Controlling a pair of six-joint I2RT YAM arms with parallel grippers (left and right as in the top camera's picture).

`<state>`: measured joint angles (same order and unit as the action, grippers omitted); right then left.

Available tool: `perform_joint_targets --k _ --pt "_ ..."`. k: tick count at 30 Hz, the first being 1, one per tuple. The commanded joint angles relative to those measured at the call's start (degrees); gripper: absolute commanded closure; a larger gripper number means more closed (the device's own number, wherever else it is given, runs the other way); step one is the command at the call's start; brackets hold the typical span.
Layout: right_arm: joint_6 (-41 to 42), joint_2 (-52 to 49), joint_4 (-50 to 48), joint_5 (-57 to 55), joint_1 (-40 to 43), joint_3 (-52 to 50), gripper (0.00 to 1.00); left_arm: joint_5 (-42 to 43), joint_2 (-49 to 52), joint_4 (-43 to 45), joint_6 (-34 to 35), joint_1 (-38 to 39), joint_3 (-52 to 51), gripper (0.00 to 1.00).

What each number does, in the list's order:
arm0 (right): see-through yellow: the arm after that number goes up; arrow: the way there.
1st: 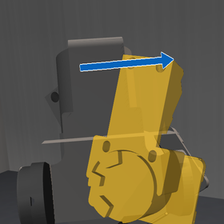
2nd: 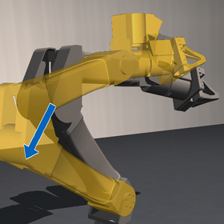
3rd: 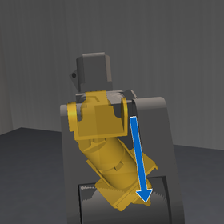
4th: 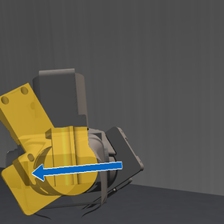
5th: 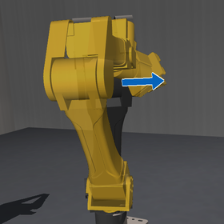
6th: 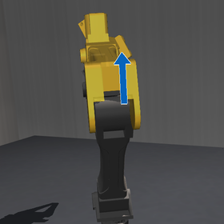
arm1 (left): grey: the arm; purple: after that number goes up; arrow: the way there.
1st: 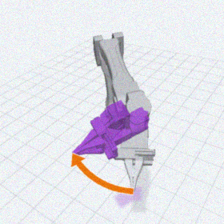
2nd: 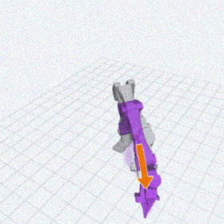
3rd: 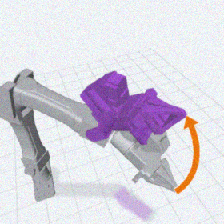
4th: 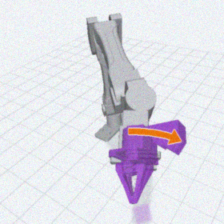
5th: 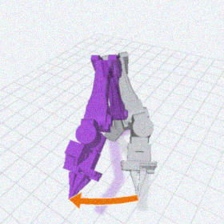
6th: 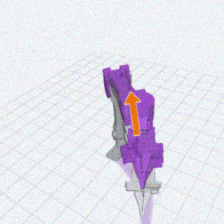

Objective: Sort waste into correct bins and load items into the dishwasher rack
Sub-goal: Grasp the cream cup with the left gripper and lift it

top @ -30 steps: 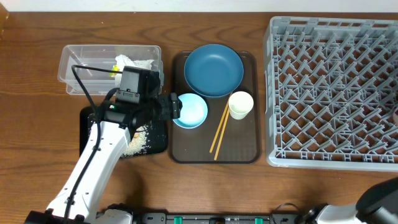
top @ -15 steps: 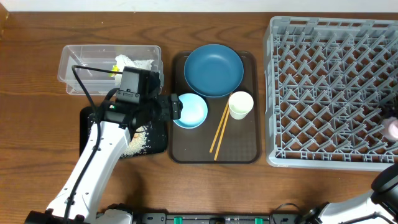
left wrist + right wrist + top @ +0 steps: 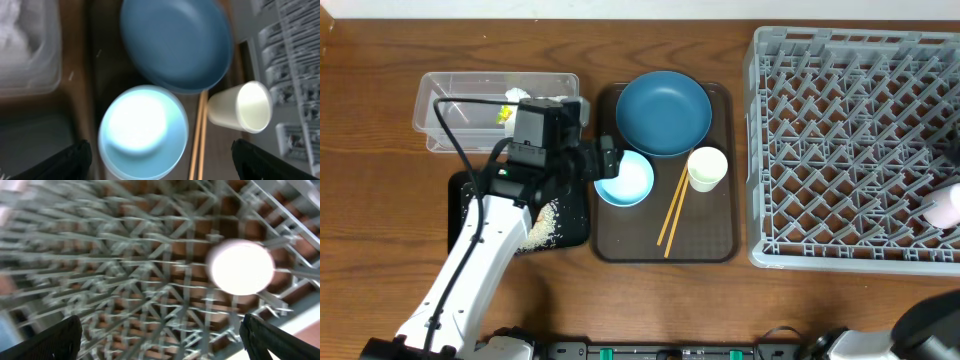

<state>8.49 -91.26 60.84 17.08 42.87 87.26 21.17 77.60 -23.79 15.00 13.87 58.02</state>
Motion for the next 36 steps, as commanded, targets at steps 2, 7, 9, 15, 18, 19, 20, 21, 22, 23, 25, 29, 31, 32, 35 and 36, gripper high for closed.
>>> perform_joint_targets --k 2,7,9,15,18,19,20,21,22,23,25,29,31,32,35,36 --pt "-1.95 2.97 1.2 3.32 -6.1 0.96 0.01 1.01 2.4 5.57 -0.15 4.46 0.7 0.09" --pt "-4.0 3.1 1.92 3.21 -13.05 0.87 0.01 0.63 8.48 13.68 0.26 10.71 0.7 0.09" --pt "-4.81 3.08 1.77 1.86 -15.3 0.87 0.01 0.66 11.21 16.41 0.26 13.2 0.72 0.1" --pt "-4.92 3.08 1.81 -1.84 -19.06 0.85 0.01 0.52 18.51 20.09 0.26 19.52 0.7 0.1" --pt "-4.92 3.08 1.86 -1.84 -19.32 0.85 0.01 -1.66 21.44 20.15 0.26 20.96 0.7 0.1" --pt "-4.92 3.08 1.99 -1.84 -19.32 0.85 0.01 -2.01 22.32 20.15 0.26 21.05 0.7 0.1" --pt "-4.94 3.08 2.16 -1.86 -19.32 0.85 0.01 -1.97 23.17 20.15 0.28 21.11 0.7 0.13" --pt "-4.94 3.08 2.25 -1.84 -19.32 0.85 0.01 -1.97 23.71 20.15 0.31 21.09 0.7 0.16" --pt "-4.94 3.08 2.38 -1.86 -19.32 0.85 0.01 -1.97 24.22 20.06 0.31 21.09 0.7 0.19" --pt "-4.94 3.08 2.43 -1.86 -19.32 0.85 0.01 -1.97 24.41 20.0 0.28 21.09 0.7 0.26" --pt "-4.92 3.08 2.45 -1.86 -19.32 0.85 0.01 -1.97 24.61 19.89 0.31 21.09 0.7 0.37" --pt "-4.94 3.08 2.45 -1.84 -19.32 0.85 0.01 -1.97 24.61 19.56 0.5 21.09 0.7 0.54" --pt "-4.94 3.08 2.45 -1.86 -19.32 0.85 0.01 -1.81 24.61 19.56 0.57 21.09 0.72 0.52" --pt "-4.94 3.08 2.45 -1.86 -19.32 0.85 0.01 -1.36 24.48 19.58 0.9 21.09 0.7 0.52" --pt "-5.44 3.08 2.47 -1.86 -19.28 0.85 0.01 0.31 23.26 19.37 0.94 20.92 0.72 0.49" --pt "-5.62 3.08 2.45 -1.88 -19.28 0.85 0.01 0.68 22.51 19.12 0.96 20.85 0.72 0.49"
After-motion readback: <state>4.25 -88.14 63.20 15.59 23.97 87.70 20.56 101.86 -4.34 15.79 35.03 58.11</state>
